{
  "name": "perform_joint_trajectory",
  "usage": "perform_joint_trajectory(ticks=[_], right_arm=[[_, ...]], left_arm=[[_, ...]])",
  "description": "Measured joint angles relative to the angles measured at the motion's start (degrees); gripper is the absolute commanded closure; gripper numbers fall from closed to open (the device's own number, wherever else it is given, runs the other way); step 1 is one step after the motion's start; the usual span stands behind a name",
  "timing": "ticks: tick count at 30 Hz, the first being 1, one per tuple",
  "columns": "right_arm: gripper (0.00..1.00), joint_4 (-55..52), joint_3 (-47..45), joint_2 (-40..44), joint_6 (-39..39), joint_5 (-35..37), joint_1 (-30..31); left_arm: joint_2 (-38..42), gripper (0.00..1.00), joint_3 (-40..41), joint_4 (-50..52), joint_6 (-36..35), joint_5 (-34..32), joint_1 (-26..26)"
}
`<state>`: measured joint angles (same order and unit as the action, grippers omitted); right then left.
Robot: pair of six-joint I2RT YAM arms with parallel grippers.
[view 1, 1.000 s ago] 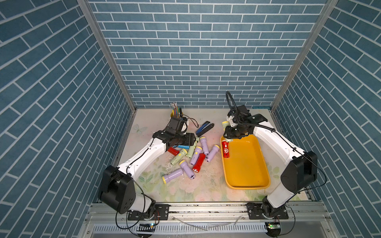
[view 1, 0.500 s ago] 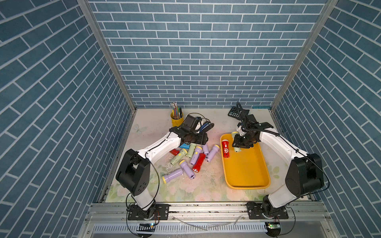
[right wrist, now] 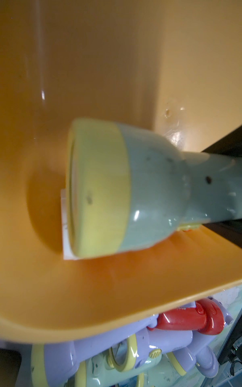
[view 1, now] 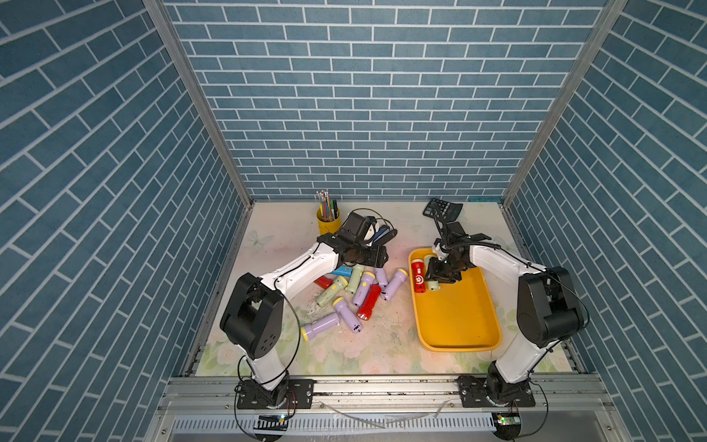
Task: Put the flashlights into the storage boxes
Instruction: Place the flashlight at the storage box.
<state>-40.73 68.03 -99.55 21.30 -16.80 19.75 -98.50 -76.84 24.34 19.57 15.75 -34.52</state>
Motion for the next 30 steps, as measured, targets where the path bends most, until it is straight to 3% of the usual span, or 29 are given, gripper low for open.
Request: perform_joint_trajectory(ticks=[30], right_arm=[[0.51,1.1,0.0,-4.1,1.5,-2.3,-2.2]], left_arm=[[-0.9,0.26,-1.7,0.6,0.2,0.6,0.0]])
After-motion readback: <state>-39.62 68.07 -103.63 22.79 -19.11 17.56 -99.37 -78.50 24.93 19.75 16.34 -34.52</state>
